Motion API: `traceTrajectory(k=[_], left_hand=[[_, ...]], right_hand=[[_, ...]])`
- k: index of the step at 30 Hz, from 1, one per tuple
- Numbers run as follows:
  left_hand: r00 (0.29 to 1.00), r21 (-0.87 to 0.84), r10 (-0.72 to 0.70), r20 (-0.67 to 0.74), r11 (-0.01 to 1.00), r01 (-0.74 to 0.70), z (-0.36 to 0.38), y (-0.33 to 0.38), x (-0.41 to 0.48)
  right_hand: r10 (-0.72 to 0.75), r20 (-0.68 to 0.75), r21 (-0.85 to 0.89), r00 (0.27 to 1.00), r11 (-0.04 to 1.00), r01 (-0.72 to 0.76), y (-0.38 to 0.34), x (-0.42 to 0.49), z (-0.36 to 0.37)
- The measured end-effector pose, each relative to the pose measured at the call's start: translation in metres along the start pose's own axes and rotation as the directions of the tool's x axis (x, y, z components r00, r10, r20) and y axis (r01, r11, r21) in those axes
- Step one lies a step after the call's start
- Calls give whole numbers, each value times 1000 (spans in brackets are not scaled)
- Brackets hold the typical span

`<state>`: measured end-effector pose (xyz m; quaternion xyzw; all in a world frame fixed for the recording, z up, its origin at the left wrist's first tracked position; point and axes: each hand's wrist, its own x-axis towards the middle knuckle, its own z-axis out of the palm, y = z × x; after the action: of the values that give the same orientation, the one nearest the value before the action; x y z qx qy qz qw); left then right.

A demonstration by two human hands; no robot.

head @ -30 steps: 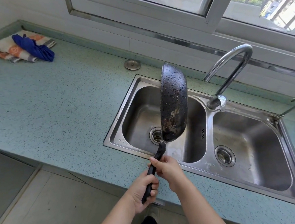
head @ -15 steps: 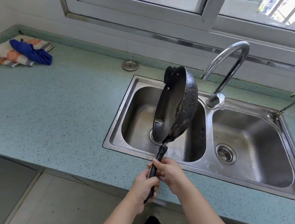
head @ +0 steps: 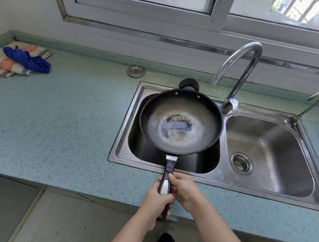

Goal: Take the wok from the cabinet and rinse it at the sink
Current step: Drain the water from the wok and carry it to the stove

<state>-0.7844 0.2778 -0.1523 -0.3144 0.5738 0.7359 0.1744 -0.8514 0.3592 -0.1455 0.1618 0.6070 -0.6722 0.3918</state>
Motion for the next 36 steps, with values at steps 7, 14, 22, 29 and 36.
traceTrajectory(k=[7, 14, 22, 29, 36], left_hand=[[1000, 56, 12, -27, 998, -10, 0, -4, 3], [994, 94, 19, -111, 996, -9, 9, -9, 5], [969, 181, 106, -221, 981, -66, 17, 1, -3], [965, 161, 123, -233, 983, -86, 18, 4, -12], [950, 157, 154, -271, 981, -114, 13, 11, -22]], right_hand=[[9, -17, 43, 1000, 999, -9, 2, 1, 0], [32, -94, 26, 995, 999, -30, 6, 9, 4], [-107, -280, -204, 954, 978, 50, 14, 21, 15], [-177, -228, -261, 957, 958, 115, 13, 15, 14], [-195, -173, -336, 965, 933, 128, 10, 16, 23]])
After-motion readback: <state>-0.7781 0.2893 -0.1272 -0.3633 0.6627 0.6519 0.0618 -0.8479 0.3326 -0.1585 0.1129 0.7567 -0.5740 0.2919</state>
